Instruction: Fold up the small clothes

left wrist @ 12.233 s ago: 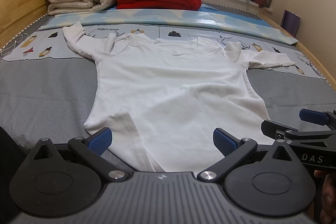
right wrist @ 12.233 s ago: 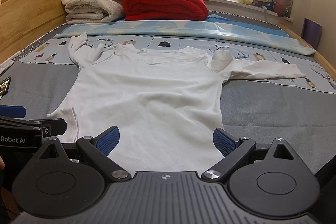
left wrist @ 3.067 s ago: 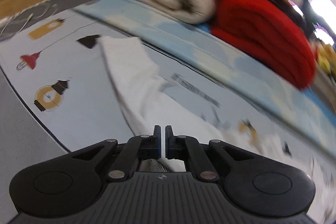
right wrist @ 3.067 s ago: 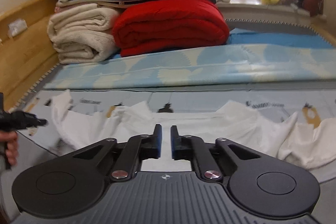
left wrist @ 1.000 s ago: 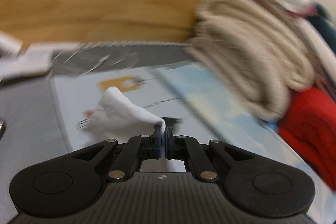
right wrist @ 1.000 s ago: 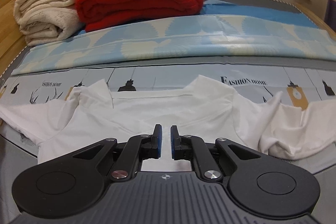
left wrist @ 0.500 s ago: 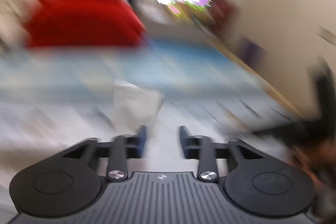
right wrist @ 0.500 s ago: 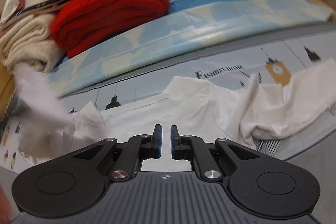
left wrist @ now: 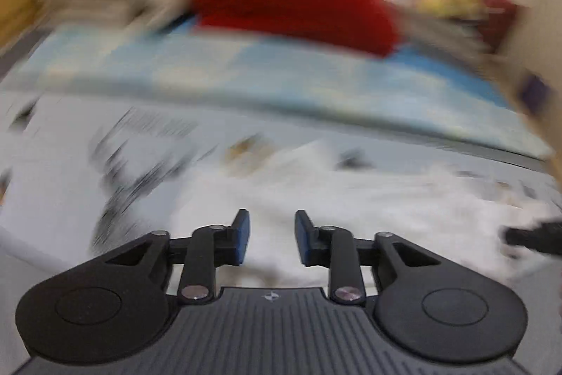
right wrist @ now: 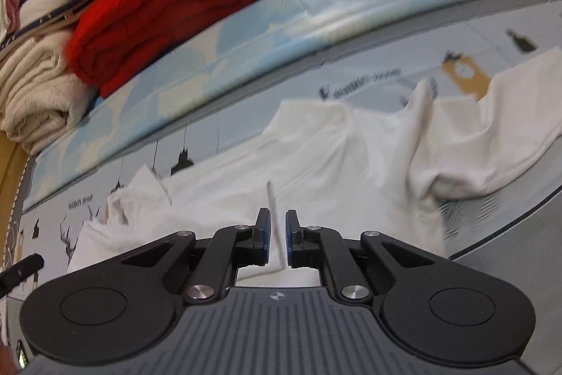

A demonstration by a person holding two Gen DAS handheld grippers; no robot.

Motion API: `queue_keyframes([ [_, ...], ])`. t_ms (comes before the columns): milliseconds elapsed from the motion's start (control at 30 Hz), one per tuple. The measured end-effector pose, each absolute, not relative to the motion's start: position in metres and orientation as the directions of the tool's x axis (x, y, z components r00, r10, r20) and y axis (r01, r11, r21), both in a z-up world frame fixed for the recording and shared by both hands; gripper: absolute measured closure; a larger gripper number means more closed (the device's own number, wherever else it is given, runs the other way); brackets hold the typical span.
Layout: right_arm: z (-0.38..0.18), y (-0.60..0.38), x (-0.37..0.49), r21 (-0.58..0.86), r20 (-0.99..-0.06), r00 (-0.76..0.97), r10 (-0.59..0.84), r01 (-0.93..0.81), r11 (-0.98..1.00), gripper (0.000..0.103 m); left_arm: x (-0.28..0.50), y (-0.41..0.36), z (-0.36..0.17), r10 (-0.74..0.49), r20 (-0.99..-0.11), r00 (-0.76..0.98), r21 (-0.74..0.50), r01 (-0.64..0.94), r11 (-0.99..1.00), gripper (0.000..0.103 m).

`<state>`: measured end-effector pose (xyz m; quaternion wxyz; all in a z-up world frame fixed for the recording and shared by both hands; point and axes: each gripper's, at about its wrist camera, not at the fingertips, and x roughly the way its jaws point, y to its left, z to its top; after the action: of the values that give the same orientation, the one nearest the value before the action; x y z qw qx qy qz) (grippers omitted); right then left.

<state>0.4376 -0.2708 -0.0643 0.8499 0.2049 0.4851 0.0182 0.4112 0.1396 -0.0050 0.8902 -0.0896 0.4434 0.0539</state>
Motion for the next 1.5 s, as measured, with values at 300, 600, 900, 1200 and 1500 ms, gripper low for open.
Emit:
queue_keyframes([
  [300,-0.125,-0.23,0.458,0.366,-0.852,0.446,0.276,0.127,0.922,0.078,0.424,0.21,-0.043,0.04,-0.883,0.468,-0.122,-0.312,0.942,0.072],
  [600,-0.151,-0.214,0.466,0.286,-0.861,0.451,0.234,0.049,0.957,0.101,0.428,0.214,-0.084,-0.027,-0.925,0.379,-0.146,-0.289,0.946,0.061],
  [900,-0.08,-0.243,0.462,0.409,-0.683,0.682,0.262,0.059,0.911,0.103,0.436,0.202,-0.073,0.097,-0.9,0.425,-0.017,-0.256,0.967,0.09],
  [1200,-0.113,-0.275,0.469,0.461,-0.77,0.557,0.312,0.147,0.875,0.092,0.435,0.196,-0.076,0.071,-0.926,0.37,-0.002,-0.192,0.981,0.078],
  [1500,-0.16,-0.227,0.47,0.364,-0.832,0.462,0.307,0.036,0.931,0.073,0.435,0.199,-0.08,0.05,-0.931,0.362,-0.02,-0.189,0.982,0.078],
])
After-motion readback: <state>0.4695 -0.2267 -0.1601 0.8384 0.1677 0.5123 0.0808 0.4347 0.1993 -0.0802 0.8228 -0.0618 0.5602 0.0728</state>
